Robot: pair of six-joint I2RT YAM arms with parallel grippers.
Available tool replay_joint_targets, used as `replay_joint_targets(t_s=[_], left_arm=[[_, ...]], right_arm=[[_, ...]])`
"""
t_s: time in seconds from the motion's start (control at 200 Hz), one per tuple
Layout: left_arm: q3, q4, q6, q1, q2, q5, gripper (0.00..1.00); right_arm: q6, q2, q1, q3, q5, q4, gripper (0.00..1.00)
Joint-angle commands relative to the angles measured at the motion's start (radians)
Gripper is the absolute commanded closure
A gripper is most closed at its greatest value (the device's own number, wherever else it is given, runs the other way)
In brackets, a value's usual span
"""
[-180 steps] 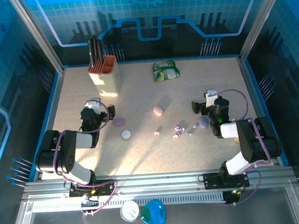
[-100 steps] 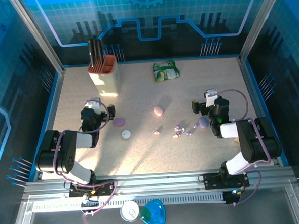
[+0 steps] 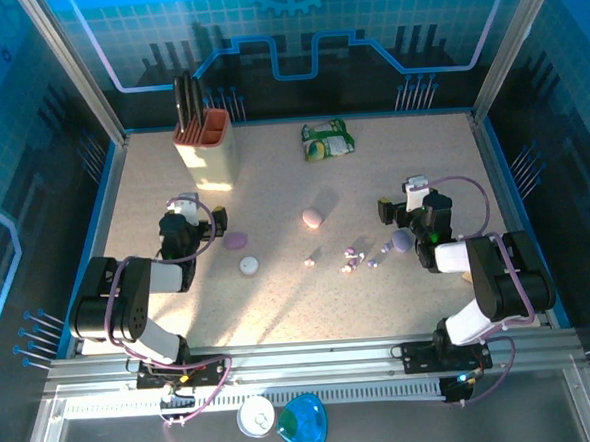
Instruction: Insert wireless bluetooth earbuds into charging case
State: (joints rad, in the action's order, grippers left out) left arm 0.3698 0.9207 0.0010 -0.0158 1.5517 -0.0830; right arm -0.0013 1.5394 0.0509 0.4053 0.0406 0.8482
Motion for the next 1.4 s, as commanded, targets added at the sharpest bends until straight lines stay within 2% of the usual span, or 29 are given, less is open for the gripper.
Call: replay_joint_targets(t_s=[0.0, 0.105, 0.33, 0.475, 0.59, 0.835, 0.94, 1.141, 1.286, 1.391], left_arm=[[0.01, -0.006, 0.0, 0.007, -0.021, -0.017, 0.01], [0.016, -0.082, 0.004, -0.002, -0.103, -0.038, 0.01], [0.041, -0.3, 0.055, -0.069, -0.287, -0.153, 0.01], [0.11, -0.523, 0.104, -0.168, -0.388, -0.213, 0.01], [0.194, -0.733, 0.122, -0.259, -0.417, -0.251, 0.01], [0.392, -1.195, 0.003, -0.419, -0.392, -0.222, 0.01], [0.439, -1.341, -0.015, -0.478, -0.38, -0.215, 0.01], [0.502, -1.521, -0.085, -0.499, -0.322, -0.144, 0.01], [0.587, -1.644, -0.279, -0.502, -0.205, -0.132, 0.01], [0.579, -1.628, -0.356, -0.504, -0.155, -0.095, 0.01]], right_arm=[[0.001, -0.017, 0.007, -0.012, 0.028, 0.04, 0.0], [-0.008, -0.09, 0.017, -0.01, 0.047, -0.021, 0.0], [-0.011, -0.303, 0.067, 0.045, 0.071, -0.291, 0.0], [0.055, -0.398, 0.131, 0.12, 0.051, -0.491, 0.0], [0.101, -0.428, 0.19, 0.166, 0.018, -0.572, 0.0], [0.21, -0.455, 0.364, 0.233, -0.071, -0.751, 0.0], [0.236, -0.452, 0.453, 0.242, -0.09, -0.811, 0.0], [0.317, -0.432, 0.569, 0.225, -0.116, -0.85, 0.0], [0.362, -0.401, 0.598, 0.208, -0.11, -0.844, 0.0], [0.386, -0.383, 0.605, 0.195, -0.112, -0.819, 0.0]])
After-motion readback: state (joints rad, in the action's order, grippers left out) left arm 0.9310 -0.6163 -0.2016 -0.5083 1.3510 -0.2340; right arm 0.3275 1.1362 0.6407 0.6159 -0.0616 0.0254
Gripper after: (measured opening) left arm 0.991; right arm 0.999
